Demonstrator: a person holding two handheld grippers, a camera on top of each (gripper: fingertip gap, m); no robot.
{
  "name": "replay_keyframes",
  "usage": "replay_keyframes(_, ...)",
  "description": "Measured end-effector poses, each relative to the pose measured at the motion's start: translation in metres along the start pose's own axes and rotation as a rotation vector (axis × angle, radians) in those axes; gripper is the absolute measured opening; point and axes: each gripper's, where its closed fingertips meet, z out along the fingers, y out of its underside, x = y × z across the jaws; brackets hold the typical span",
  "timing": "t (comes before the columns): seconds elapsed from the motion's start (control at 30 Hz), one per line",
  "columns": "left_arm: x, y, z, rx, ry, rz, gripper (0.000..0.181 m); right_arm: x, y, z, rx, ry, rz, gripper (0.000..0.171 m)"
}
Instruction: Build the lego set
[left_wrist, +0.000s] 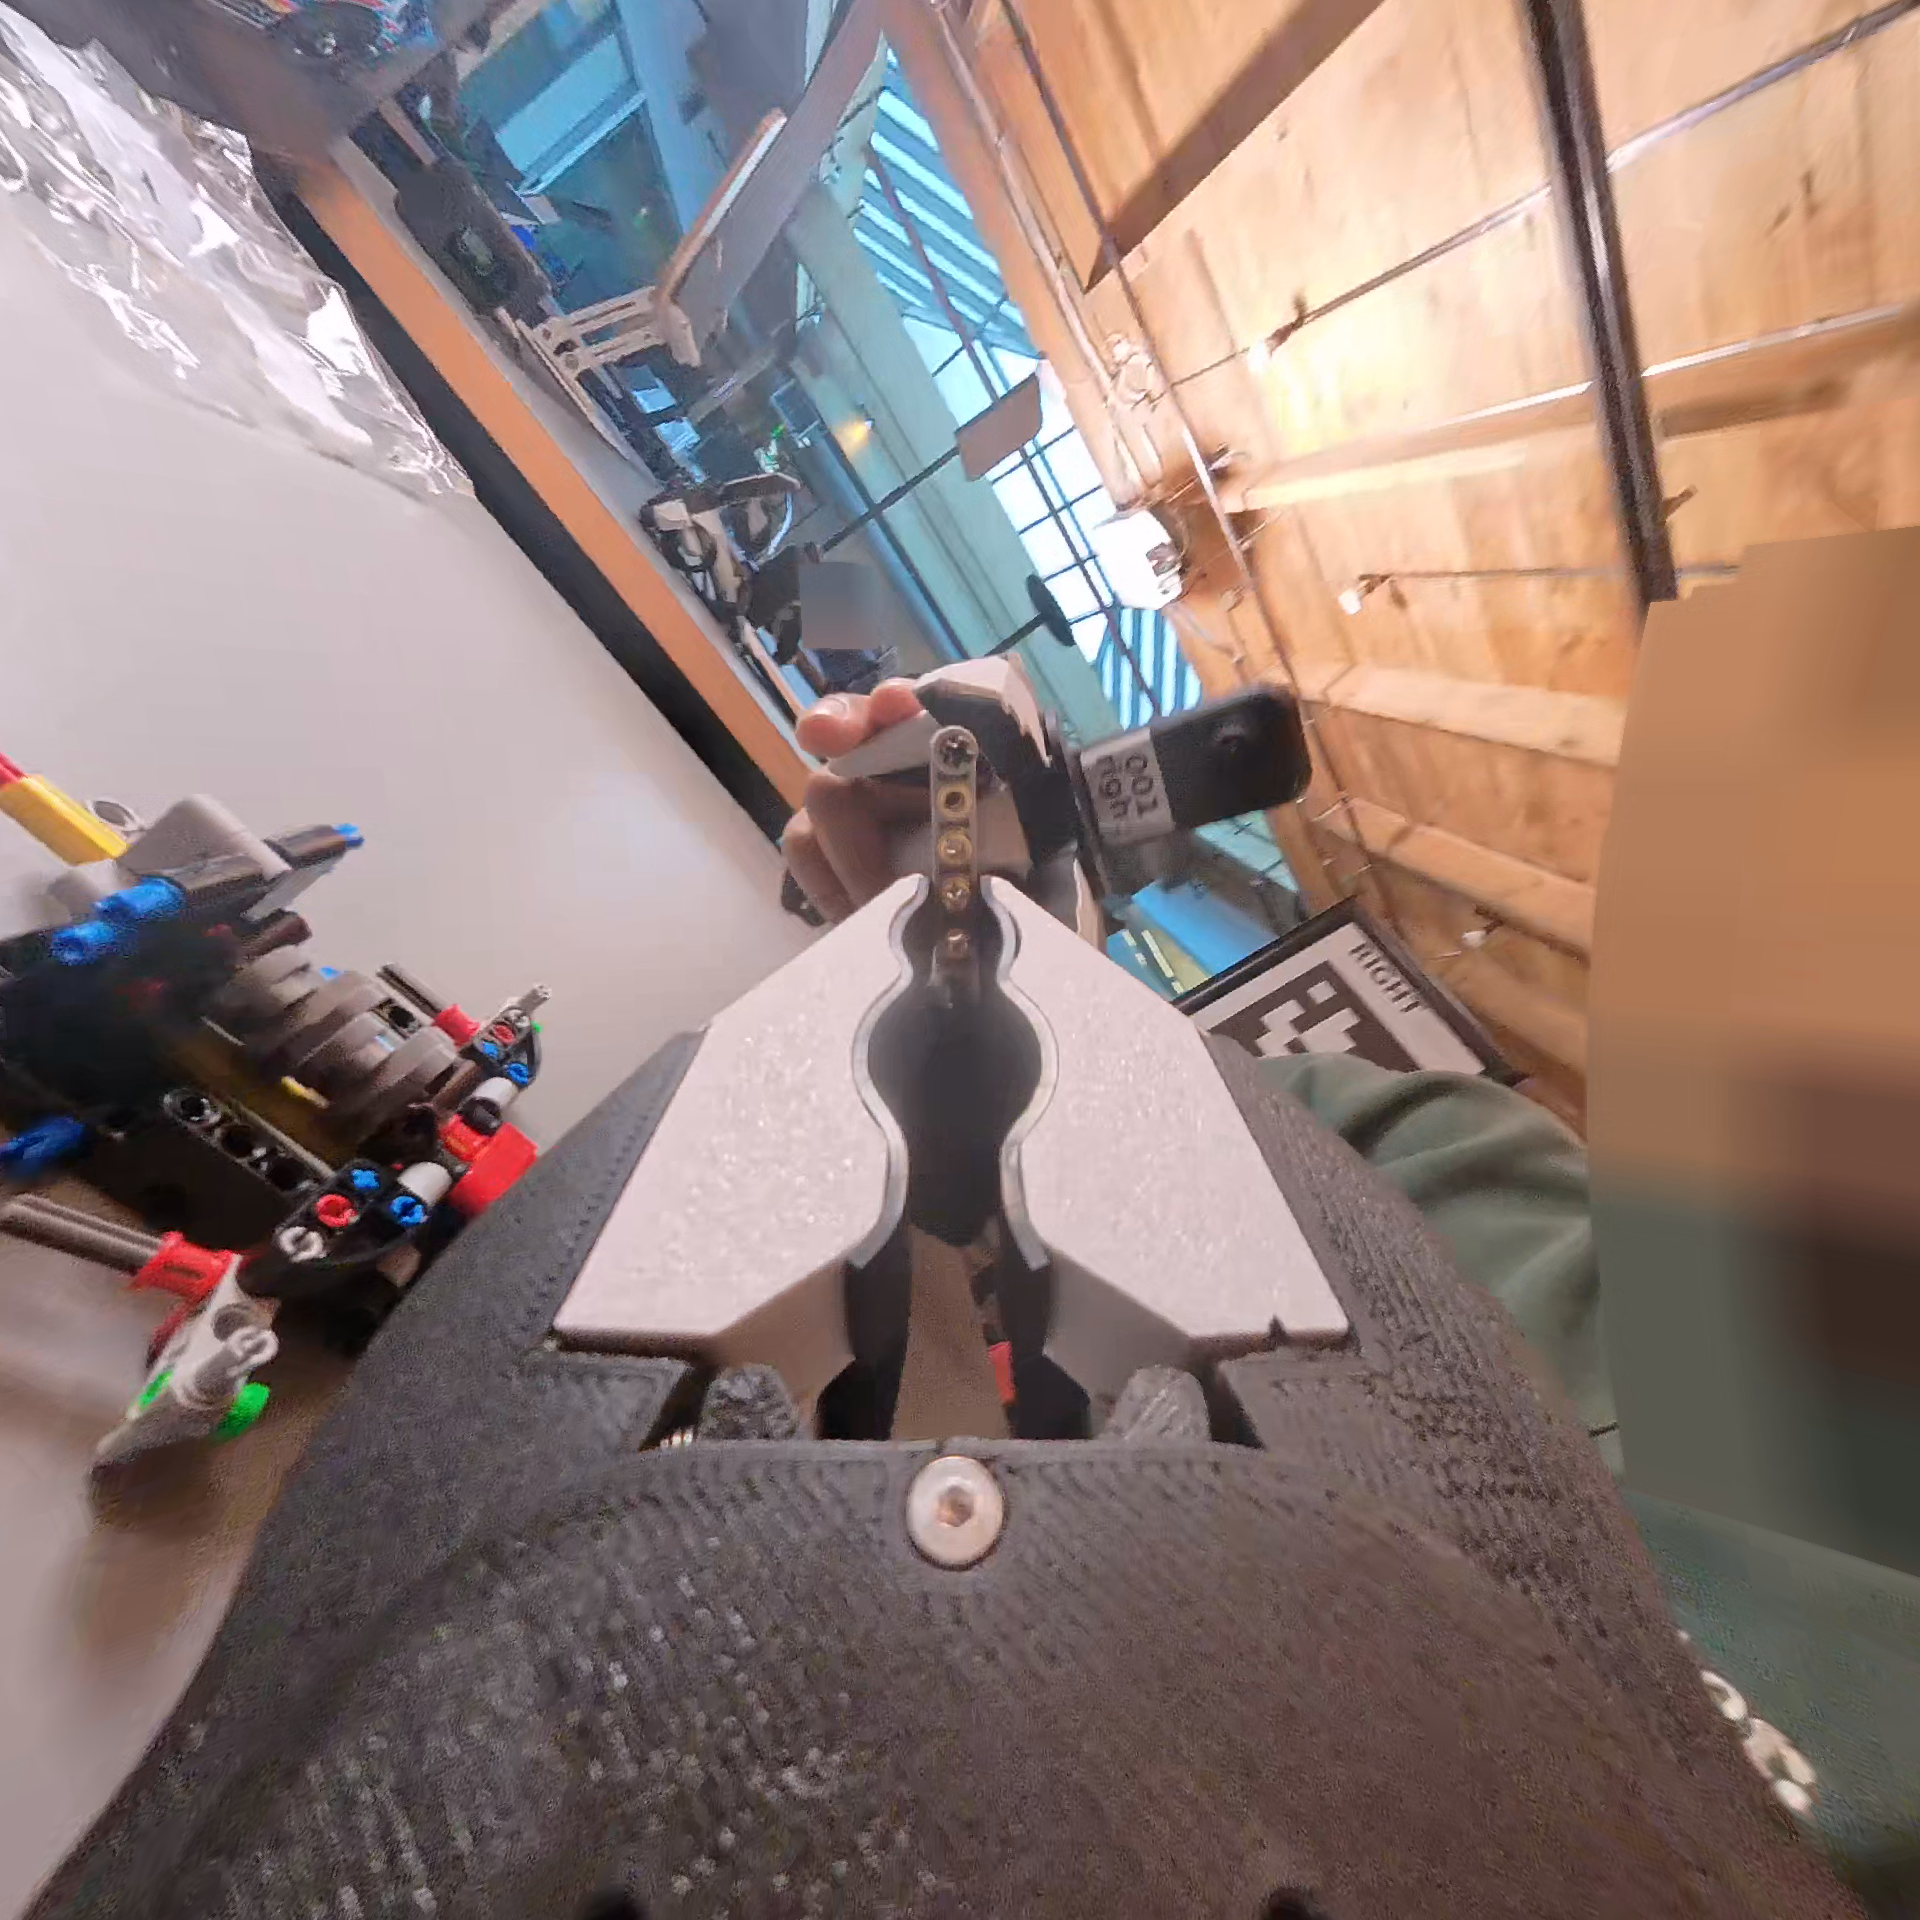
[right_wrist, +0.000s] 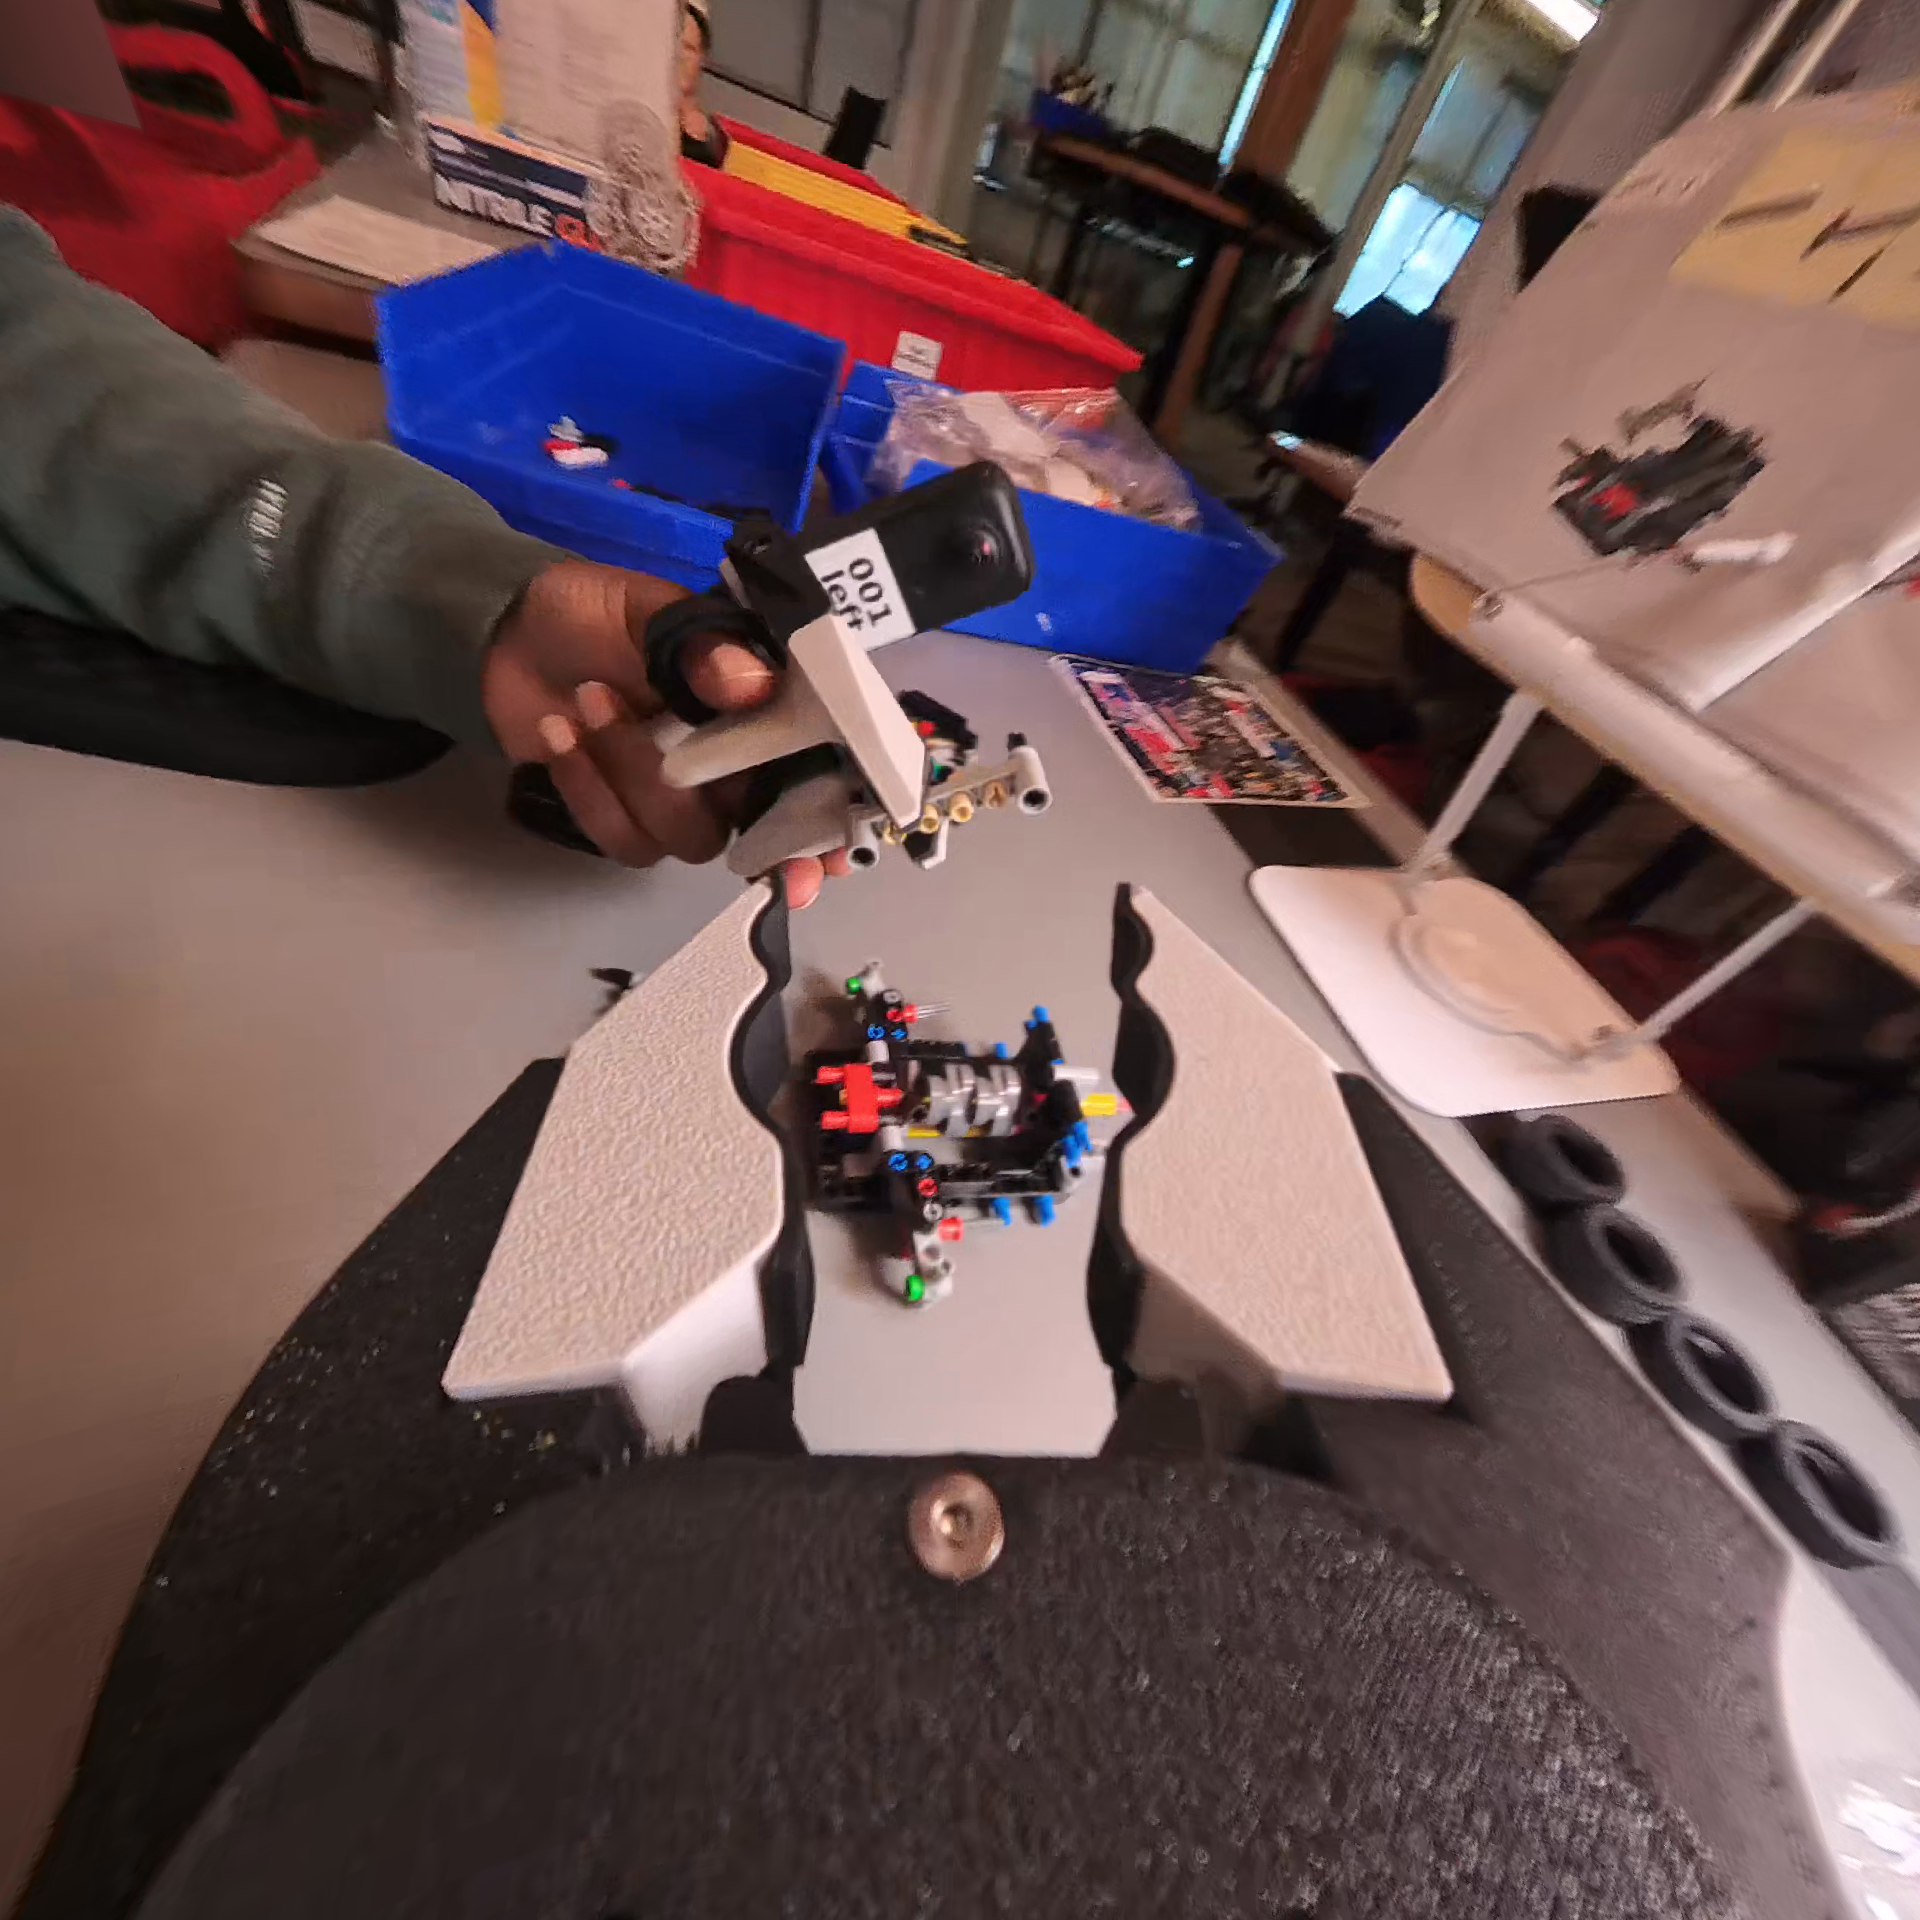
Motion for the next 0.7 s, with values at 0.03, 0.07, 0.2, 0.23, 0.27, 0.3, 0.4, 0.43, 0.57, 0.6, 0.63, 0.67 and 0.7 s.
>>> replay_keyframes(0.03, 0.001, 0.0, 0.0, 0.008, 0.018, -0.029, 0.005, -0.002, -0.001, 0.003, 0.004, 0.033, -0.048, 0.065)
replay_keyframes(0.07, 0.002, 0.002, 0.001, 0.002, 0.035, -0.047, 0.005, -0.006, -0.002, 0.007, 0.003, 0.046, -0.097, 0.067)
replay_keyframes(0.2, 0.009, 0.013, 0.009, -0.045, 0.088, -0.084, 0.005, -0.016, -0.002, 0.018, -0.019, 0.036, -0.199, 0.073)
replay_keyframes(0.23, 0.01, 0.016, 0.011, -0.056, 0.094, -0.089, 0.005, -0.017, -0.002, 0.019, -0.016, 0.024, -0.193, 0.072)
replay_keyframes(0.27, 0.01, 0.018, 0.011, -0.064, 0.097, -0.095, 0.005, -0.017, -0.001, 0.02, -0.019, 0.018, -0.19, 0.07)
replay_keyframes(0.3, 0.01, 0.019, 0.012, -0.067, 0.101, -0.102, 0.005, -0.018, 0.001, 0.02, -0.026, 0.01, -0.191, 0.065)
replay_keyframes(0.4, 0.011, 0.02, 0.012, -0.077, 0.11, -0.115, 0.005, -0.018, 0.001, 0.019, -0.015, 0.018, -0.186, 0.049)
replay_keyframes(0.43, 0.011, 0.021, 0.012, -0.078, 0.112, -0.119, 0.005, -0.018, 0.001, 0.018, -0.014, 0.009, -0.177, 0.049)
replay_keyframes(0.57, 0.008, 0.021, 0.012, -0.069, 0.102, -0.139, 0.005, -0.017, 0.003, 0.019, -0.014, 0.005, -0.148, 0.049)
replay_keyframes(0.6, 0.007, 0.021, 0.012, -0.069, 0.1, -0.144, 0.005, -0.017, 0.004, 0.019, -0.014, 0.009, -0.153, 0.049)
replay_keyframes(0.63, 0.007, 0.02, 0.012, -0.067, 0.097, -0.148, 0.005, -0.018, 0.004, 0.02, -0.015, 0.012, -0.162, 0.051)
replay_keyframes(0.67, 0.007, 0.02, 0.012, -0.067, 0.097, -0.149, 0.005, -0.019, 0.004, 0.021, -0.012, 0.01, -0.172, 0.054)
replay_keyframes(0.7, 0.007, 0.021, 0.012, -0.069, 0.098, -0.148, 0.005, -0.019, 0.004, 0.021, -0.013, 0.012, -0.181, 0.055)
